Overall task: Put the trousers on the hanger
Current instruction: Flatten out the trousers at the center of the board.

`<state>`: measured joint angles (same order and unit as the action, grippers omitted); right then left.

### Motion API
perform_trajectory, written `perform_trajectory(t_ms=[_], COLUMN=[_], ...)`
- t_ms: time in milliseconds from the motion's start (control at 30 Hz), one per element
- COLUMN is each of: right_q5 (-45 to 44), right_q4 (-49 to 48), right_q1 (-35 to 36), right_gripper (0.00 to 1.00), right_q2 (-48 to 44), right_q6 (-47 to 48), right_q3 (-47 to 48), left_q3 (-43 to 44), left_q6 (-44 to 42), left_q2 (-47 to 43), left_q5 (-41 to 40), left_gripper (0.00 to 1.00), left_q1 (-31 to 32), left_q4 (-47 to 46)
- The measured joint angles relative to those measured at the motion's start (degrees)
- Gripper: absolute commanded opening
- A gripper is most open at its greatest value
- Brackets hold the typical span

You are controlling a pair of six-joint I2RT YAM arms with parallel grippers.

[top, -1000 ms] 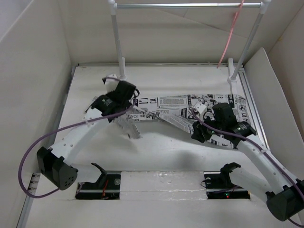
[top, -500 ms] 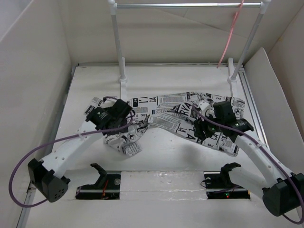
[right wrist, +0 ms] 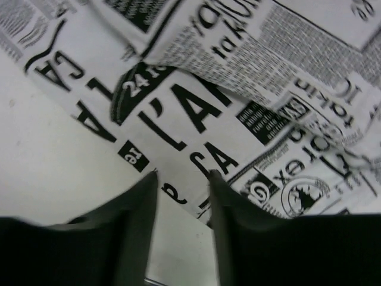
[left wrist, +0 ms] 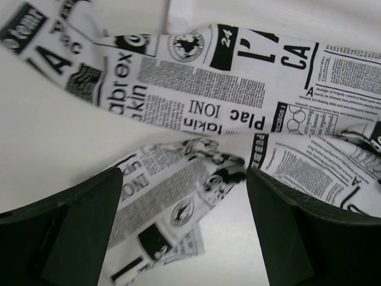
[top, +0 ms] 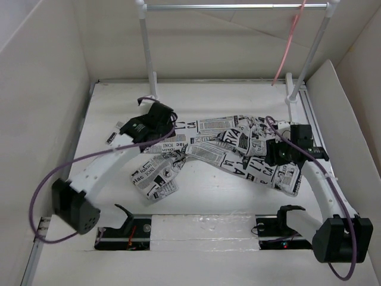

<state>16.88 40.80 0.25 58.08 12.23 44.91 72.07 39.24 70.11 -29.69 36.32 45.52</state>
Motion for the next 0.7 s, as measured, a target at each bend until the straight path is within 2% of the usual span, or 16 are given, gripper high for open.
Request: perform_trajectory(t_ms=[67, 167, 267, 433, 600, 633, 700], right_q5=[-2.3, -5.5, -7.9, -12.8, -13.0, -13.0, -11.6], right_q4=[0.0, -0.3, -0.3, -0.8, -2.9, -2.9, -3.9], right_q1=[-2.1, -8.0, -15.2, -22.1, -24.4, -24.5, -25.2], right_gripper=[0.61, 0.61, 0.62, 0.63, 0.61, 0.38, 0.10], right_q2=[1.0, 4.1, 7.6, 13.4, 26.8, 28.8, 30.5], right_q6=[-0.9, -2.6, -4.4, -7.4, -8.0, -7.8, -7.4], right_q3=[0.0, -0.2, -0.6, -0.6, 1.9, 3.2, 4.5], left_q3=[-0.5, -0.8, -0.9, -8.2, -16.0, -17.6, -21.0], left_q6=[-1.8, -3.9, -4.4, -3.1, 0.4, 1.2, 2.8], left_q2=[7.3, 16.0, 20.6, 21.0, 21.0, 21.0, 21.0], left_q5=[2.9, 5.6, 8.3, 15.0, 18.6, 19.9, 22.4], left_gripper=[0.81, 0.81, 0.78, 0.75, 0.71, 0.69, 0.69], left_q1=[-2.4, -5.6, -8.5, -15.3, -20.6, -21.7, -23.9], left_q4=[-6.5, -14.3, -19.4, -30.7, -36.1, -37.3, -39.9])
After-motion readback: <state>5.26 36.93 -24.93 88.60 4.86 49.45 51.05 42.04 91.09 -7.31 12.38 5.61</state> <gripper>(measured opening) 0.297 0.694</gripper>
